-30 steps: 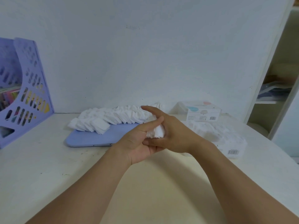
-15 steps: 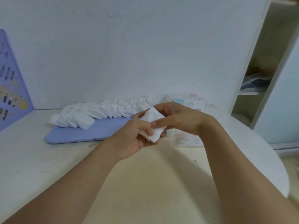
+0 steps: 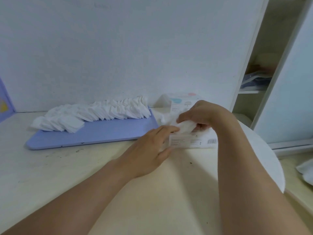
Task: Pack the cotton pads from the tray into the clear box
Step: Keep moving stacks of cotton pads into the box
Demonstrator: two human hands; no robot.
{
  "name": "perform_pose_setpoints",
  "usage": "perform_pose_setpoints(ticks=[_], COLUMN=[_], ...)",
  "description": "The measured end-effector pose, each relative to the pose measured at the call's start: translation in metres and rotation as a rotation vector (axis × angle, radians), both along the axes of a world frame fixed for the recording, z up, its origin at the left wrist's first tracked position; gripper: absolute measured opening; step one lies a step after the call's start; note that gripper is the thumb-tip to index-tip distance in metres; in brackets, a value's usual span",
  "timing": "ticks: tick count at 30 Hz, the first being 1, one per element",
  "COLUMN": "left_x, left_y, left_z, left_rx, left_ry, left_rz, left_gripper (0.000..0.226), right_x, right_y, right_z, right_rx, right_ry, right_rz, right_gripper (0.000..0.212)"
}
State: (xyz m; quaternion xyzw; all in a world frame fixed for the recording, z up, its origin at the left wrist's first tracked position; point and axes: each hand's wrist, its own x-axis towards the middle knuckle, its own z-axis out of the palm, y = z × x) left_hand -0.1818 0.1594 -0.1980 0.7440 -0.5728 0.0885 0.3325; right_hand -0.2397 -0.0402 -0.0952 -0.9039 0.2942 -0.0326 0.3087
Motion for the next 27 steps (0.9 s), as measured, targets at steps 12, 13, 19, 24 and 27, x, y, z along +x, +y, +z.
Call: perform_pose_setpoints(ticks=[12,13,19,24,27], left_x=[-0.006,-0.005,-0.006,-0.005,0.000], left_y=[-0.011,-0.012,-0.013,-0.015,-0.014], left_z=[0.007,0.006,0.003,0.000,-0.004], left_rx=[-0.005,-0.003,-0.060,-0.084,-0.101], left_ry=[-0.001,-0.006,-0.005,-0.014,-0.004], left_rz=[0.130,0.130,0.106,0.112,0.066], left_gripper=[0.030,0.029,0.029,0.030,0.033], right_x=[0.024,0.025,0.024,0.035,0.039], right_y=[0.024,0.024,0.001,-0.002,-0.002], right_z=[-0.026,-0.030,-0.035,-0.034,-0.035], right_rx=[-0.554,-0.583,-0.399,-0.400,-0.401], right_ry=[0.092,0.093,0.281,0.292,0.311], right_rz=[-0.106,-0.094,-0.051,0.000,0.019], right_gripper=[0.041,0.042,0.108,0.089,0.086])
